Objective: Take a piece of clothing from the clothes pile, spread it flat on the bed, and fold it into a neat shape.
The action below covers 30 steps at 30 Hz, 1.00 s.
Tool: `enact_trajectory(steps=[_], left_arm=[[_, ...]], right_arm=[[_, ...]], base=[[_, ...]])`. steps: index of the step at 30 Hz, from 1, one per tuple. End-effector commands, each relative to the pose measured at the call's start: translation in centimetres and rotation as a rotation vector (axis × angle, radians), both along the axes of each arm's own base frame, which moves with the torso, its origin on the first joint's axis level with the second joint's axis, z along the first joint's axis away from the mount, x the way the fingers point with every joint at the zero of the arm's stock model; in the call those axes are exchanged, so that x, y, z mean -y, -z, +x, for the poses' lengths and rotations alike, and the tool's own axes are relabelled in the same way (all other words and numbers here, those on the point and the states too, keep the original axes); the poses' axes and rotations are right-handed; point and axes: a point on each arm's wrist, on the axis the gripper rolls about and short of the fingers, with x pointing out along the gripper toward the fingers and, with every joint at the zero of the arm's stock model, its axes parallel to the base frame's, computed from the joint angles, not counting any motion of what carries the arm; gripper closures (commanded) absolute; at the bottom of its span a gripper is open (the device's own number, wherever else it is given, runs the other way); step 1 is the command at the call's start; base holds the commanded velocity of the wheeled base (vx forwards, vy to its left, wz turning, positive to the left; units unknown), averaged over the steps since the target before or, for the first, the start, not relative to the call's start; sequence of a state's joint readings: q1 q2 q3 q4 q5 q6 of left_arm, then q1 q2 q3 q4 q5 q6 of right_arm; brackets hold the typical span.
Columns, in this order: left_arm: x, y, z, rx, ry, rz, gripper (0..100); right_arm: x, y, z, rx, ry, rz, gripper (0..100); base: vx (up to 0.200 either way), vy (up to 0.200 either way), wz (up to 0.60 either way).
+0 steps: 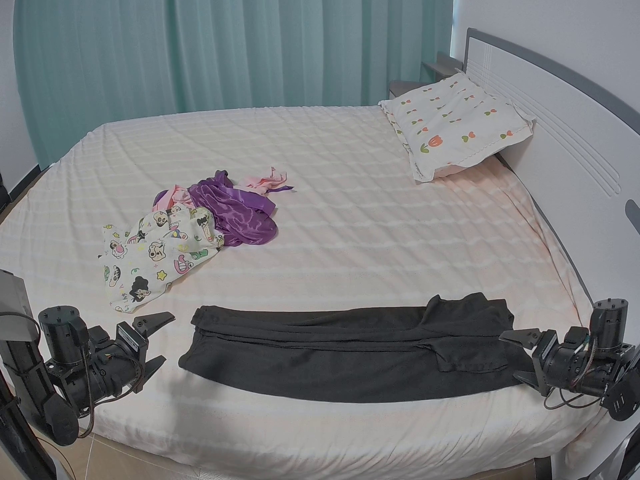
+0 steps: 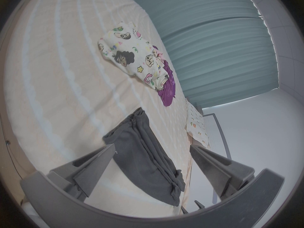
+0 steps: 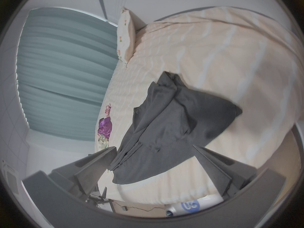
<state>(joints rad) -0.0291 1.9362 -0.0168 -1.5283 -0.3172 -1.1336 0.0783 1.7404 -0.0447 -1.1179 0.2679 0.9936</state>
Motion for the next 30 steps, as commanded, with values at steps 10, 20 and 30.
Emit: enact_trajectory(steps=[10,20,30], left_arm=[[0.2,1.2,-0.2,-0.111,0.056,-0.135,0],[0.0,2.2,0.0,-0.146,0.045,-0.135,0],[-0.1,2.4,0.1,-0.154,0.044,-0.132,0]], right_arm=[[-5.4,2.7,3.0,-0.011,0.083,0.018,0],[-6.2,3.8,3.9,0.025,0.105,0.01,0],[-6.3,4.3,3.9,0.004,0.103,0.003,0]], base=[[0.0,0.0,0.0],[0.0,0.0,0.0],[0.0,0.0,0.0]])
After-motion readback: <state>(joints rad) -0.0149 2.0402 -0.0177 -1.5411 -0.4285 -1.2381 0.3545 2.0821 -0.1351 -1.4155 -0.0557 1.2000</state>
